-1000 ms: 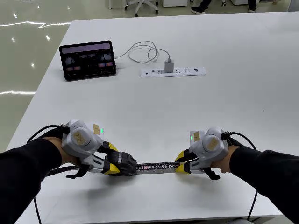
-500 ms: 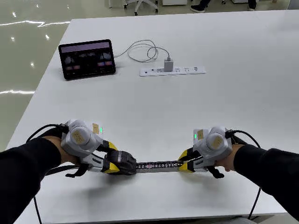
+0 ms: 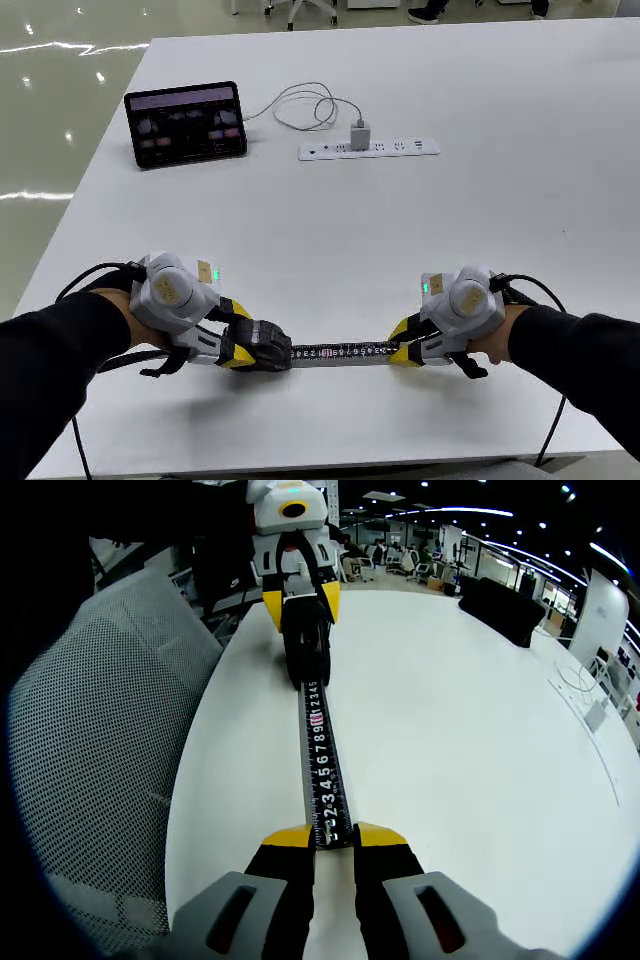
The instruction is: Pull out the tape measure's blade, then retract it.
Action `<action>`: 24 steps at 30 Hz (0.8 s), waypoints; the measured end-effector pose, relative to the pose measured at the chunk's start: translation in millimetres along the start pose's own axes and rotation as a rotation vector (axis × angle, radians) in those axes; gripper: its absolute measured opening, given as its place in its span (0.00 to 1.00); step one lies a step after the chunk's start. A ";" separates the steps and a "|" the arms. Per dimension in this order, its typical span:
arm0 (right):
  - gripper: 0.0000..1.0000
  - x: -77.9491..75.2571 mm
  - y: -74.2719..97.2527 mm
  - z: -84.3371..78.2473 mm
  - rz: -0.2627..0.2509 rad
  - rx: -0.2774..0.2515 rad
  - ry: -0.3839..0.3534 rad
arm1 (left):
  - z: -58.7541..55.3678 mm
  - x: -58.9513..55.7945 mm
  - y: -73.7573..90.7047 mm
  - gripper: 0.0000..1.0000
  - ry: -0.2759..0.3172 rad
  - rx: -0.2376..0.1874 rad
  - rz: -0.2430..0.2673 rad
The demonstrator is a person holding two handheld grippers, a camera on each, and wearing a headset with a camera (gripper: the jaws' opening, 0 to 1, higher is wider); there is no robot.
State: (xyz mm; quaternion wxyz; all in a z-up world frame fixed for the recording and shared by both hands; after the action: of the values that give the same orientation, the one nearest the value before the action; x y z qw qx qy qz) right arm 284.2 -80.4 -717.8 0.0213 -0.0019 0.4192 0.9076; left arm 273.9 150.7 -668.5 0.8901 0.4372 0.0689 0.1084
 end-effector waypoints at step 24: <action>0.09 -2.2 9.9 -11.4 -0.011 0.014 -0.009 | -1.2 1.3 -0.5 0.28 0.000 -0.001 0.001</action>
State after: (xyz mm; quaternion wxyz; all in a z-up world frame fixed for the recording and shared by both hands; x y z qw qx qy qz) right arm 285.8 -95.6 -717.5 0.0284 -0.0001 0.4254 0.9046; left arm 275.0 151.7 -669.7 0.8902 0.4370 0.0689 0.1088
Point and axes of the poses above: the centre of the closed fingertips' face, and the gripper's own axes: y roughly backward along the fingers, x roughly to its left, z roughly out of its top, the point moved 5 cm from there along y, roughly backward along the fingers, and after that the axes turned 4 degrees about y, right-handed, at the moved point
